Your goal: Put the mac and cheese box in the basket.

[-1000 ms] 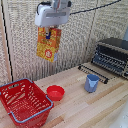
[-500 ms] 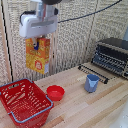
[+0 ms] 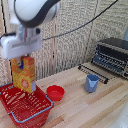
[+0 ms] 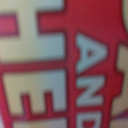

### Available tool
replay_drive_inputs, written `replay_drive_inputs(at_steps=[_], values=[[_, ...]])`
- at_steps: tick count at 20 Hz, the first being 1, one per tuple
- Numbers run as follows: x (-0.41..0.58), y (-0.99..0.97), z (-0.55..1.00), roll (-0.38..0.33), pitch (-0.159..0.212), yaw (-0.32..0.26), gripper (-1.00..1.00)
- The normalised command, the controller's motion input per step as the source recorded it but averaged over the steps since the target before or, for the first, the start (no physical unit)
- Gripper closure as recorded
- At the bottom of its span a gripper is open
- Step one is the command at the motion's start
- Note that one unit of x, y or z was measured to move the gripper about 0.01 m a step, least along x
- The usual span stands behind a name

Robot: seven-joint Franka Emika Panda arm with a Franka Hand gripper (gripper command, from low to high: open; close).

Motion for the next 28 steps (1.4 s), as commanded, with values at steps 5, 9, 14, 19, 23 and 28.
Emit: replay_drive_inputs(at_steps=[5,9,14,19,23,28], values=[[0.401,0.25,-0.81,-0.004,0.060,-0.169,1.00],[0.048,0.02,-0.31,-0.030,0.034,-0.107,-1.00],[0.008,0.00,0.04,0.000,0.005,-0.033,-1.00],[0.000,0.00,0.38,0.000,0.007,-0.088,-1.00],[-0.011,0.00,0.70,0.000,0.011,-0.079,-1.00],[0.001,0.00,0.85,0.002,0.010,-0.073,-1.00]])
